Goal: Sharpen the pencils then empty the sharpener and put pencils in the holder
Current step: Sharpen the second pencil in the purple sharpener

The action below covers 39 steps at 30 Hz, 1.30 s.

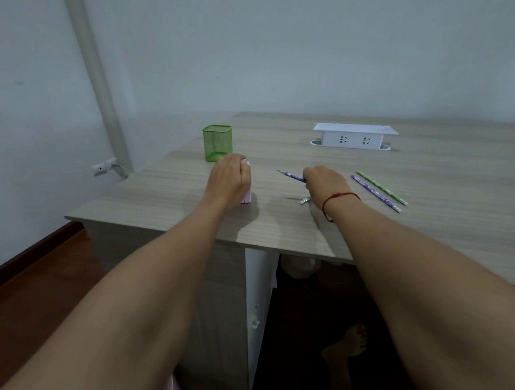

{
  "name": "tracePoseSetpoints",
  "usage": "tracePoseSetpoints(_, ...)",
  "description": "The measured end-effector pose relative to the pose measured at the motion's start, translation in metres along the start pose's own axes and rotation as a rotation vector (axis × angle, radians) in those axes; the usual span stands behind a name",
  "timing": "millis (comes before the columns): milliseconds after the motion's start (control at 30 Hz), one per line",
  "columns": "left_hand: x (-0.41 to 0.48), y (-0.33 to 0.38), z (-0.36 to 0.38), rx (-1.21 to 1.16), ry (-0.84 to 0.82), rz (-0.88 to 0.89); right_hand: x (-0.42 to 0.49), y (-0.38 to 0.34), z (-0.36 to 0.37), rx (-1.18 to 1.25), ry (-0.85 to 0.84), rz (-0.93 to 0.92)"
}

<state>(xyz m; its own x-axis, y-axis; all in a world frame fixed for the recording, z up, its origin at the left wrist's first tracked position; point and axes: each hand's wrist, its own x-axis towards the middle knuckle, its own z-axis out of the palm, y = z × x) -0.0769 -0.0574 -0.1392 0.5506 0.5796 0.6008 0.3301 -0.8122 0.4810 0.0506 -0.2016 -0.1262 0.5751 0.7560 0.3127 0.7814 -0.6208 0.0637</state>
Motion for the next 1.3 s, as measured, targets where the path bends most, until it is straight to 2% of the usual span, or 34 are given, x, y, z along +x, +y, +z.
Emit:
tracePoseSetpoints(133,-0.008,-0.001,0.004,-0.019,0.044,0.033,-0.002,0.005,-0.006,-0.012,0.035,0.038)
tracePoseSetpoints(367,-0.003,0.013,0.015,-0.048,0.032,0.063,-0.016,0.046,-0.004,0.083,0.067,0.271)
tracePoseSetpoints(733,0.001,0.019,0.034,0.012,0.191,0.088,-0.015,0.067,0.013,0.055,0.063,0.382)
tracePoseSetpoints(833,-0.002,0.018,0.038,0.037,0.195,0.100,-0.008,0.057,0.016,0.079,0.087,0.337)
tracePoseSetpoints(933,-0.003,0.015,0.038,0.084,0.203,0.094,-0.006,0.029,0.024,0.146,0.008,0.198)
tracePoseSetpoints(1033,-0.002,0.012,0.037,0.125,0.207,0.084,-0.006,0.008,0.031,0.105,-0.038,0.110)
tracePoseSetpoints(1167,0.000,0.013,0.035,0.136,0.171,0.084,-0.005,0.005,0.022,0.101,-0.037,0.118)
tracePoseSetpoints(1300,0.002,0.011,0.030,0.169,0.053,0.171,-0.014,0.002,0.013,0.135,-0.084,0.160)
